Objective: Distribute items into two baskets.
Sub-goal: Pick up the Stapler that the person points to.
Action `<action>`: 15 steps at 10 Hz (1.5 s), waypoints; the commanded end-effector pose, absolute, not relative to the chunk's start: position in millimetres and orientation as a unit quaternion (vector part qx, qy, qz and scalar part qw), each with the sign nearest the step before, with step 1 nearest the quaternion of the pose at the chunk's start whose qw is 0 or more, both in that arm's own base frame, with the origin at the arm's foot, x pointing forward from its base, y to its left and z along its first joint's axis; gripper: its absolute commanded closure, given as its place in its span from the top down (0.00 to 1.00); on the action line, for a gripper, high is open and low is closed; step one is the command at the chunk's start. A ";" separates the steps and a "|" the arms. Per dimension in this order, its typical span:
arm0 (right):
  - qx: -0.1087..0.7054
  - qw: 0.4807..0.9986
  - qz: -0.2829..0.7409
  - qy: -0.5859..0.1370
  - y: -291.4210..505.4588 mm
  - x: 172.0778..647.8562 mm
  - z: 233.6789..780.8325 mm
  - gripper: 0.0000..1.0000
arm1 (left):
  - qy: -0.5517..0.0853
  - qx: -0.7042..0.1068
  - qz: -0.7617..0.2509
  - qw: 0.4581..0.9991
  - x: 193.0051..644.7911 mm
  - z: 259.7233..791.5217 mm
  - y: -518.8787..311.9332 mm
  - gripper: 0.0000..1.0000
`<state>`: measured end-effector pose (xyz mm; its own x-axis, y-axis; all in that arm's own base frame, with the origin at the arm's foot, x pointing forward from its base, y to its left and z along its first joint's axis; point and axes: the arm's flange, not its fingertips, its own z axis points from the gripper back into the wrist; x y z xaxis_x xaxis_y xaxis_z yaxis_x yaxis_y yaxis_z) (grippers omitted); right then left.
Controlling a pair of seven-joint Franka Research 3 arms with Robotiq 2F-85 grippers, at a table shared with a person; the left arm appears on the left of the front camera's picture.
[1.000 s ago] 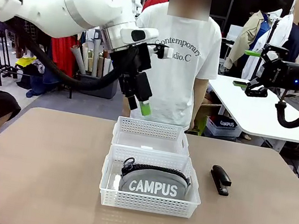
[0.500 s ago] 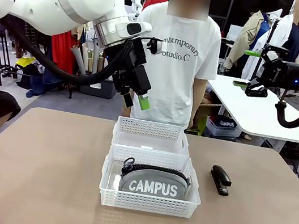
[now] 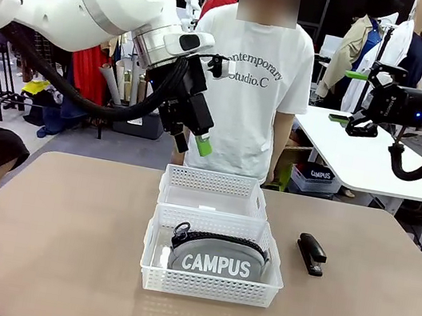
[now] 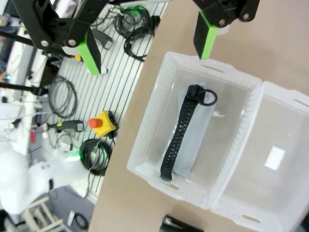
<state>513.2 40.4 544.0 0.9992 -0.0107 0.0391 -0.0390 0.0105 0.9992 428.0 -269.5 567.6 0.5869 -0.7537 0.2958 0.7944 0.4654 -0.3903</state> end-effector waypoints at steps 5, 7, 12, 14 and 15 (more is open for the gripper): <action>0.703 0.711 0.011 -0.019 40.3 512.8 546.3 1.00 | -0.100 -0.420 -0.222 0.874 443.1 603.8 -153.2 1.00; 0.703 0.711 0.011 -0.019 40.3 512.8 546.3 1.00 | -0.144 -0.510 -0.171 0.831 446.0 608.2 -118.3 1.00; 0.703 0.711 0.011 -0.019 40.3 512.8 546.3 1.00 | -0.129 -0.629 -0.060 0.765 447.9 589.0 -58.1 1.00; 0.703 0.711 0.011 -0.019 40.3 512.8 546.3 1.00 | -0.123 -0.675 -0.065 0.724 446.6 575.6 -60.9 1.00; 0.703 0.711 0.011 -0.019 40.3 512.8 546.3 1.00 | -0.124 -0.688 -0.066 0.712 448.9 569.8 -66.1 1.00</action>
<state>513.2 40.3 544.0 0.9992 -0.0109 0.0390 -0.0389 0.0105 0.9992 449.8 -61.7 576.5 0.9659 0.0733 0.2482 0.2395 0.1099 -0.9647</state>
